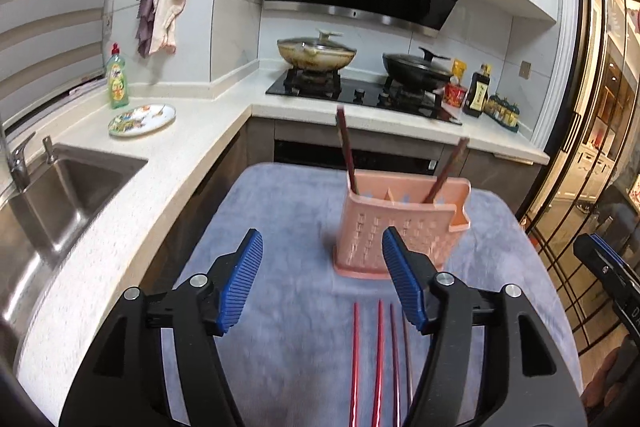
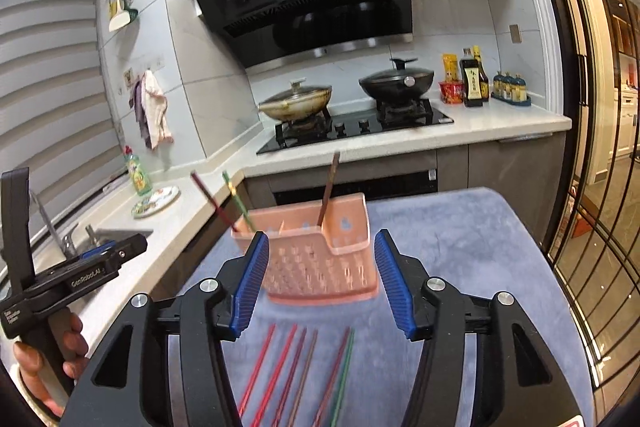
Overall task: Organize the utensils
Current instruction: 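Open both tools to release the chopsticks and withdraw, then grasp a green chopstick with the right tool while the left tool grasps a red one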
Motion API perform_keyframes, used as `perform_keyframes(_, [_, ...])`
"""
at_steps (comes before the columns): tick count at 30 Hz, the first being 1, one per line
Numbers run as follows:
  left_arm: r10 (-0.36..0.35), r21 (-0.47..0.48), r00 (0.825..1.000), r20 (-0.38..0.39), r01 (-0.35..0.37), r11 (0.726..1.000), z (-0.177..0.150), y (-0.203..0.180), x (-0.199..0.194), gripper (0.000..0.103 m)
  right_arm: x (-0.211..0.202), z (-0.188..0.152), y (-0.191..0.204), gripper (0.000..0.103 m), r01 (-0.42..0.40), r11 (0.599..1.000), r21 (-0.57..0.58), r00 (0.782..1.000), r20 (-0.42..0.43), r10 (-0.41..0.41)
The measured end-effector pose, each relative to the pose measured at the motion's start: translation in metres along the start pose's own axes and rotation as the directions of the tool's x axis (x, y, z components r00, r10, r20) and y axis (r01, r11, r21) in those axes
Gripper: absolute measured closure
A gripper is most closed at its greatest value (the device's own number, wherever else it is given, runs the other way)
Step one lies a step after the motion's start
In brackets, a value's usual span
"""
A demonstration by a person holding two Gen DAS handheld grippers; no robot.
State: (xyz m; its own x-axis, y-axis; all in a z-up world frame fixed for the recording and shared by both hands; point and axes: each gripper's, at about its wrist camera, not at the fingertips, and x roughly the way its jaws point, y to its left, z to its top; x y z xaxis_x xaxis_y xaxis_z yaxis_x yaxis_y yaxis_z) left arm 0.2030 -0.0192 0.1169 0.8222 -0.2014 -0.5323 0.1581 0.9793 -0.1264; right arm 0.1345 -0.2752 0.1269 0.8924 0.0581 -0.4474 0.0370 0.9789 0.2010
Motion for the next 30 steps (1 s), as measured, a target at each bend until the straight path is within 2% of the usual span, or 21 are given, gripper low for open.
perform_keyframes(6, [0.017,0.003,0.998,-0.059,-0.017,1.0,-0.051,0.006,-0.014,0.044,-0.015,-0.062,-0.003,0.049,0.021,1.0,0.013,0.995,-0.098,-0.02])
perform_keyframes(12, [0.041,0.031,0.994,-0.103,-0.038,0.999,-0.096,0.003,-0.021,0.041,-0.016,-0.119,-0.006,0.049,0.056,0.998,0.015,0.98,-0.19,-0.053])
perform_keyframes(21, [0.048,0.046,0.983,-0.179,-0.04,0.998,-0.145,-0.002,-0.019,0.041,-0.003,-0.167,0.002,0.049,0.076,0.997,-0.005,0.958,-0.278,-0.074])
perform_keyframes(26, [0.045,0.041,0.976,-0.212,-0.037,0.998,-0.162,0.0,-0.015,0.041,0.005,-0.181,0.004,0.049,0.082,0.997,-0.01,0.947,-0.312,-0.081])
perform_keyframes(29, [0.047,0.04,0.973,-0.224,-0.039,0.998,-0.167,0.001,-0.014,0.041,0.01,-0.187,0.002,0.052,0.088,0.996,-0.005,0.94,-0.331,-0.085])
perform_keyframes(30, [0.048,0.039,0.973,-0.227,-0.04,0.998,-0.169,0.002,-0.014,0.041,0.011,-0.189,0.001,0.056,0.089,0.996,-0.004,0.938,-0.337,-0.085])
